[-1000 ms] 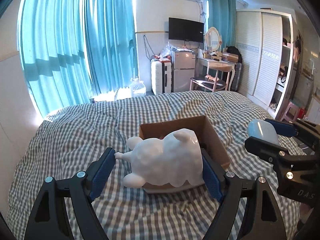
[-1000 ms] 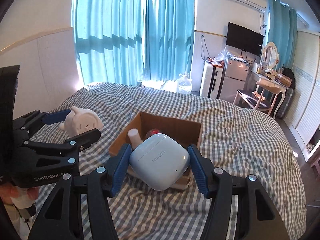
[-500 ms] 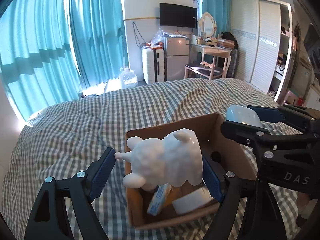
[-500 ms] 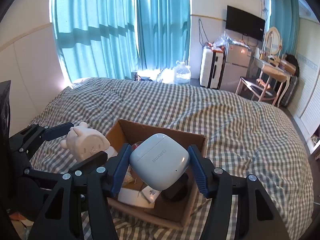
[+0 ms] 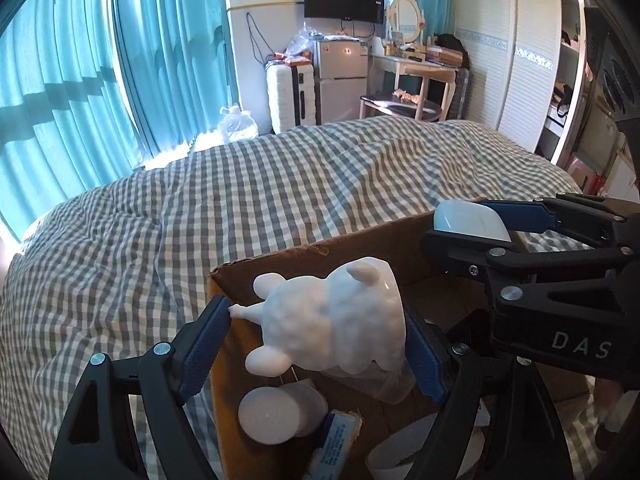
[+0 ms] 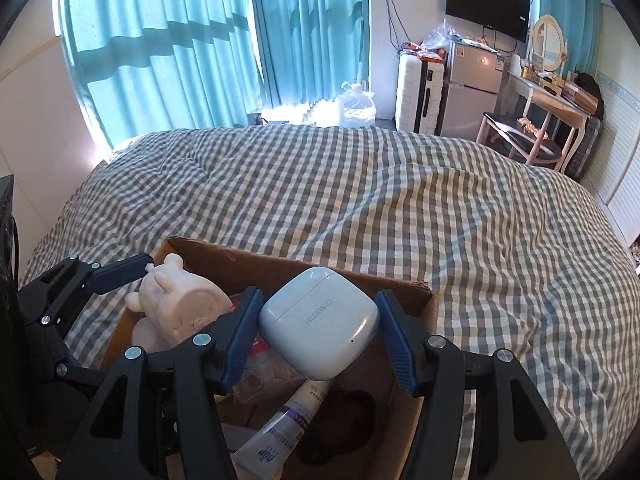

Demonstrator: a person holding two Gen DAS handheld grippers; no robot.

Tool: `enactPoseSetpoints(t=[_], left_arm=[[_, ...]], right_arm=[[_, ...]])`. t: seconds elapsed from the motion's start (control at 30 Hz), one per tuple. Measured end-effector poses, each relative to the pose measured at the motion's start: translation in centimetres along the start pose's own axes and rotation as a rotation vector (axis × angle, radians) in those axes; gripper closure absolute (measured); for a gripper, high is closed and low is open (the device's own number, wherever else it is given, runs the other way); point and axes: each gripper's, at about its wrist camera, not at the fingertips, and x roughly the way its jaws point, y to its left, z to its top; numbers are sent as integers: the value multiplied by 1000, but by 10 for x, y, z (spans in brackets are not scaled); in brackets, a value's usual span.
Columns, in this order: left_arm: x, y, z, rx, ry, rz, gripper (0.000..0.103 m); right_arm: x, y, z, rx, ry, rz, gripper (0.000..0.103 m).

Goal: Organize objects
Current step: 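Carry the figurine and earbud case over the box with both tools, then lower both items into the box and open both tools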

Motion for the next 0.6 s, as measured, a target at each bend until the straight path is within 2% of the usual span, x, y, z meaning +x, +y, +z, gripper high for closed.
enactPoseSetpoints(t=[0.13, 0.3, 0.6], left_arm=[[3, -1, -1, 9, 19, -40, 19], [16, -4, 0, 13, 88, -16, 19], [27, -12, -5, 26, 138, -21, 19]], right_arm=[[14, 2, -4, 9, 18, -1, 44], [22, 7, -6, 2, 34, 0, 45], [27, 8, -13, -4, 64, -18, 44]])
